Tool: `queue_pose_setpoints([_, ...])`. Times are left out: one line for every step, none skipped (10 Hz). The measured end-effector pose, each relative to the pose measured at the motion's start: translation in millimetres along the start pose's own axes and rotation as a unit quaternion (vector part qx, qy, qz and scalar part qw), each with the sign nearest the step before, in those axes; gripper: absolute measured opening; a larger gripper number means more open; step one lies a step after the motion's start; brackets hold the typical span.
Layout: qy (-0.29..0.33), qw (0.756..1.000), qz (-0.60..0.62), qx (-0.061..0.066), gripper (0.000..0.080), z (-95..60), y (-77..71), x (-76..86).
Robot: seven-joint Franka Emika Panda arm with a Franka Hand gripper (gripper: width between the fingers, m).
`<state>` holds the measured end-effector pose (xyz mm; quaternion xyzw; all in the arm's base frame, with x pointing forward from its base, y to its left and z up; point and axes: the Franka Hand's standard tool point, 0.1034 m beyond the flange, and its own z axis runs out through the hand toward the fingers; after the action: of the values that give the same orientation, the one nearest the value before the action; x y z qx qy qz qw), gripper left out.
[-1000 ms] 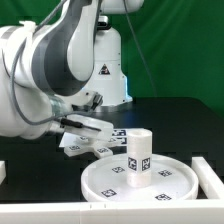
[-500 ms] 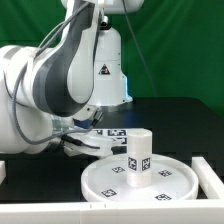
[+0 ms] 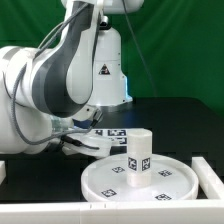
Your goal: Assemble round table
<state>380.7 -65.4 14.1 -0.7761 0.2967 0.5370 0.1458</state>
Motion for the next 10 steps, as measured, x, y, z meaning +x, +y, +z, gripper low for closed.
queue_pose_setpoints([0.0, 1.0, 0.0, 0.0, 0.0273, 0.0, 0.1, 0.0])
queue_pose_setpoints([0.0, 1.0, 0.0, 0.0, 0.0132, -0.1, 0.1, 0.0])
queue_pose_setpoints([0.0, 1.0, 0.0, 0.0, 0.0025, -0.1, 0.2, 0.0])
queue_pose_setpoints([0.0, 1.0, 0.0, 0.0, 0.0008, -0.1, 0.2, 0.1])
queue_pose_setpoints([0.0, 1.0, 0.0, 0.0, 0.0008, -0.1, 0.2, 0.1])
queue_pose_setpoints([0.0, 1.0, 0.0, 0.0, 0.0008, -0.1, 0.2, 0.1])
queue_pose_setpoints([0.0, 1.0, 0.0, 0.0, 0.0002, -0.2, 0.3, 0.1])
queue_pose_setpoints([0.0, 1.0, 0.0, 0.0, 0.0001, -0.2, 0.3, 0.1])
queue_pose_setpoints([-0.003, 1.0, 0.001, 0.002, 0.0001, -0.7, 1.4, -1.1])
queue_pose_setpoints([-0.026, 1.0, 0.005, 0.011, 0.0001, -3.1, 8.8, -9.2])
